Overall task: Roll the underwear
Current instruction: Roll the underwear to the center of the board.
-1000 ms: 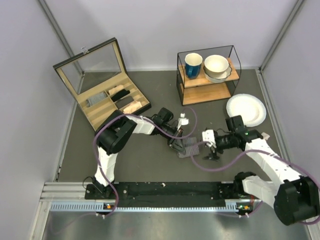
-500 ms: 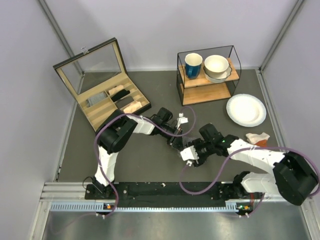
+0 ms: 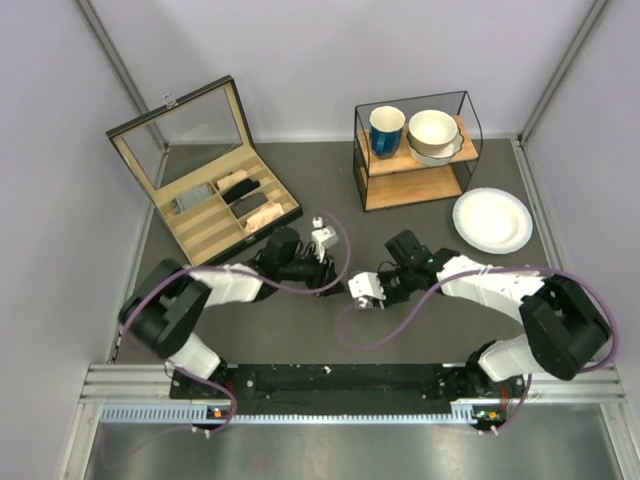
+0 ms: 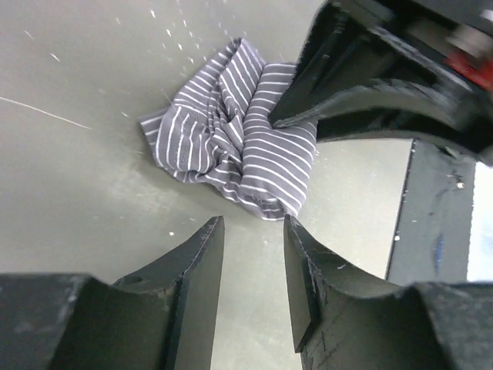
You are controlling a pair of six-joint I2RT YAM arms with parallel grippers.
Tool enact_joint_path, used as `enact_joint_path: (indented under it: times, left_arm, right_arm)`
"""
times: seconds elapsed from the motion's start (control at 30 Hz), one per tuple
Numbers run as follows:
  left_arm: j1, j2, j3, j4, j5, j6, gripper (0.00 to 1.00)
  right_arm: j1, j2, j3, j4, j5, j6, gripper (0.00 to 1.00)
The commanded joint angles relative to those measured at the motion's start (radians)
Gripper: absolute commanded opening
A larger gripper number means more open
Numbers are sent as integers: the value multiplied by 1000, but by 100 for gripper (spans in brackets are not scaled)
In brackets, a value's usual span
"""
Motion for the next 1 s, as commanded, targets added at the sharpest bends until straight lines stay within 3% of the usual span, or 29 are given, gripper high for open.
enact_joint_path:
  times: [0.0, 0.17, 0.3, 0.43, 0.5, 0.7, 0.97]
  left_arm:
    - [-1, -204, -161, 192, -149, 142, 42]
    - [-12, -362, -331, 408, -132, 170, 45]
    - [-50, -387, -378, 451, -106, 168, 46]
    - [-131, -393, -368, 410, -145, 255, 48]
    - [-199, -391, -331, 315, -204, 308, 49]
    - [-234, -269, -188, 188, -247, 359, 51]
    - [-211, -19, -26, 236, -102, 255, 53]
  right_arm:
    - [-73, 127, 114, -260, -161, 109, 21]
    - [-185, 271, 262, -489, -339, 131, 20]
    - [-246, 429, 371, -664, -434, 116, 20]
    - [-297, 595, 452, -773, -479, 94, 20]
    - [-320, 632, 467, -796, -480, 99, 20]
    - [-357, 710, 497, -825, -451, 145, 20]
    - [-383, 741, 500, -819, -405, 177, 20]
